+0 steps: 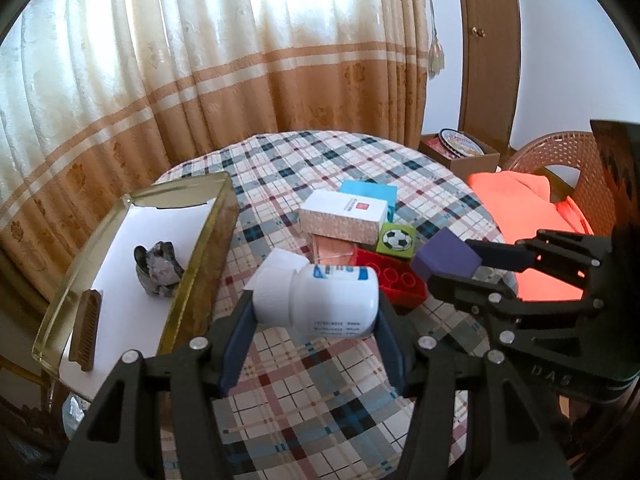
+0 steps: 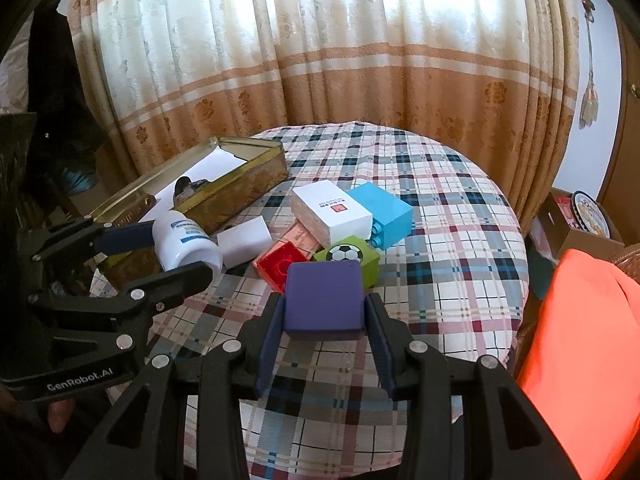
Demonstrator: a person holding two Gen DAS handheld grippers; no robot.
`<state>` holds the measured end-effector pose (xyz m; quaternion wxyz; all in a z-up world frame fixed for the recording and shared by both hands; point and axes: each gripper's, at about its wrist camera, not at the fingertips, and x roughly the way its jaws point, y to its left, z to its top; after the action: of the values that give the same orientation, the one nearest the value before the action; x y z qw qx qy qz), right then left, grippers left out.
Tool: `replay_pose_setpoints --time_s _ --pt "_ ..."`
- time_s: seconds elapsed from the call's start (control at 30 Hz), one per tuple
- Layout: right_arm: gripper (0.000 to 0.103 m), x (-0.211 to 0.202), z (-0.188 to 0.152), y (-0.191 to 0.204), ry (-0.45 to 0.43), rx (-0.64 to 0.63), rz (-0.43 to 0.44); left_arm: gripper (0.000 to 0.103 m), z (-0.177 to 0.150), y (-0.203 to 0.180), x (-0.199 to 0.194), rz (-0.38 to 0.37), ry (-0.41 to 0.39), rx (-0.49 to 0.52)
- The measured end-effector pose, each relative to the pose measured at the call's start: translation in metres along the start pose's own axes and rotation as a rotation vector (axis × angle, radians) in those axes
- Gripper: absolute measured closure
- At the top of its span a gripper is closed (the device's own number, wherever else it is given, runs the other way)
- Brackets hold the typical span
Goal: Organize rigid objects
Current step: 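Carry the purple cube and white bottle over the gold tray with both tools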
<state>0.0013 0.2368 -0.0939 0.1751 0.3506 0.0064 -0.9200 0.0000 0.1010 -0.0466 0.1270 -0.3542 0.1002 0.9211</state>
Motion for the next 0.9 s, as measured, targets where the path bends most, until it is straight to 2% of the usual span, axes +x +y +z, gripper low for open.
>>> replay_pose_setpoints --time_s 0.9 --pt "0.059 -0.001 0.014 0.024 -0.032 -0.041 0.021 0.047 0.008 0.035 -0.024 0.029 -0.087 -0.083"
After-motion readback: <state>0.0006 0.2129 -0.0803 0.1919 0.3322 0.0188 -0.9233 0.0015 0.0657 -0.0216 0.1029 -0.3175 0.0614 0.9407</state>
